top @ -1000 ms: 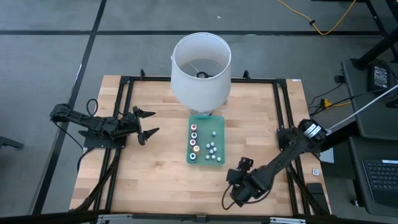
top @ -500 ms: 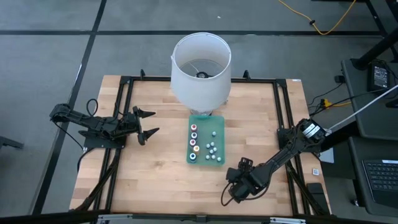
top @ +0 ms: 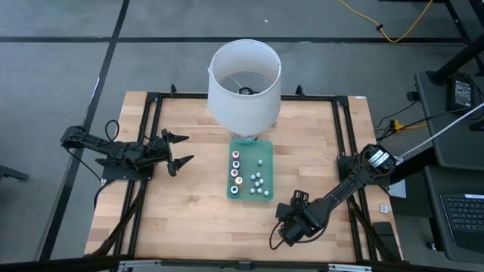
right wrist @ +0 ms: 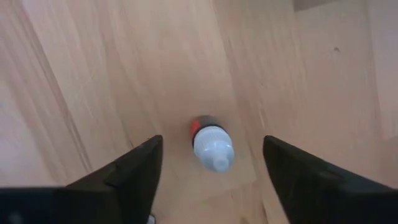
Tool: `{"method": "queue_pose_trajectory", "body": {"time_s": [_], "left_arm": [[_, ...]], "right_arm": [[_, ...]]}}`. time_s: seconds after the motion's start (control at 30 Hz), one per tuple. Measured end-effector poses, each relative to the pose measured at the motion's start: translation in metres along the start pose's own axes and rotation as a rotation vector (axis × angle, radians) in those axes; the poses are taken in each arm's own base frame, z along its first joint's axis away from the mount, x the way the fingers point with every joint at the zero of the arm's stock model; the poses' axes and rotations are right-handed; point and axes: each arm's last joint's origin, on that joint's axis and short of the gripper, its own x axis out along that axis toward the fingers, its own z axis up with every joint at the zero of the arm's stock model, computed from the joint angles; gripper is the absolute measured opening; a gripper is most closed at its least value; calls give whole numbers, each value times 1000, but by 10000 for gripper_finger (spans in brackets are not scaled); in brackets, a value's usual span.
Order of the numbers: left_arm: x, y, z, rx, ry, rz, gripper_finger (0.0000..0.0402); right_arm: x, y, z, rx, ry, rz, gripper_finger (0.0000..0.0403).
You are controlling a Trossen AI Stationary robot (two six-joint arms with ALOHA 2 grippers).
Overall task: Pick & Place food coloring
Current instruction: Put the top small black food coloring bottle into the green bin
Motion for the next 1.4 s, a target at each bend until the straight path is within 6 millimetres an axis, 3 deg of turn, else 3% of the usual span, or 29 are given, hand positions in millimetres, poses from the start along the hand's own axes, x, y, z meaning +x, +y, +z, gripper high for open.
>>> {"method": "queue_pose_trajectory", "body": {"time_s": [0.23,0.4,1.17,1.4], "left_arm": [[0,0,0,0,0,0,400],[0,0,0,0,0,0,400],[0,0,0,0,0,0,400],[0,0,0,0,0,0,400]], "right_arm": [[0,0,0,-2,0,1,190],[0,0,0,-3,0,2,156],[-1,2,2,-21,-20,20,148],[-1,2,2,-21,-22,19,91]]}}
